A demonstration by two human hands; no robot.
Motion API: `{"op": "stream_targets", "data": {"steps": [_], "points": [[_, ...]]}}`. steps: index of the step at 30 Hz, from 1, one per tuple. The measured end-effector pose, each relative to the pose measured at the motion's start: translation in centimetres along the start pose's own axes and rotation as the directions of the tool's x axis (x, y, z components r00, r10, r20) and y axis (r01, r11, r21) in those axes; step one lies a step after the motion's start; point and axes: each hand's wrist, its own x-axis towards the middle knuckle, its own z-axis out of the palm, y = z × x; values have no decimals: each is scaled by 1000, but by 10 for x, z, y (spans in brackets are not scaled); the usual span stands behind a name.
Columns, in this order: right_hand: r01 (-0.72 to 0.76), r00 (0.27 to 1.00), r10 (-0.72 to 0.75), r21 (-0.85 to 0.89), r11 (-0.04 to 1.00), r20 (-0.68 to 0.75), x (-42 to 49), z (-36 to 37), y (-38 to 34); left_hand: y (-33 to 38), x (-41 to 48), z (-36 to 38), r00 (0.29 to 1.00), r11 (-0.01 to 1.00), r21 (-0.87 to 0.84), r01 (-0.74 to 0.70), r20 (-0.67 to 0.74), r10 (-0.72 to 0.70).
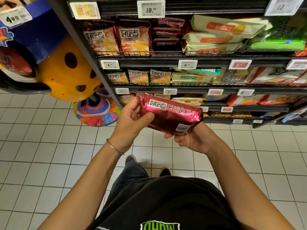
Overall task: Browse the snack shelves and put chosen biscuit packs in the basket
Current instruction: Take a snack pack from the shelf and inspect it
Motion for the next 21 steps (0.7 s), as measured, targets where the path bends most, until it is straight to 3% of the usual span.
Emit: {"op": "stream_targets", "data": {"steps": [9, 15, 21], "points": [[60, 998, -59, 50, 997, -28, -5, -7, -8, 0, -8, -7, 989, 999, 34, 1, 147, -6], [91, 989, -87, 32, 995, -122, -3, -8, -6, -1, -11, -3, 992, 993, 28, -116, -43, 117], [92, 990, -86, 52, 994, -110, -5, -9, -3, -4, -13, -10, 990, 983, 131, -128, -51, 135]]}}
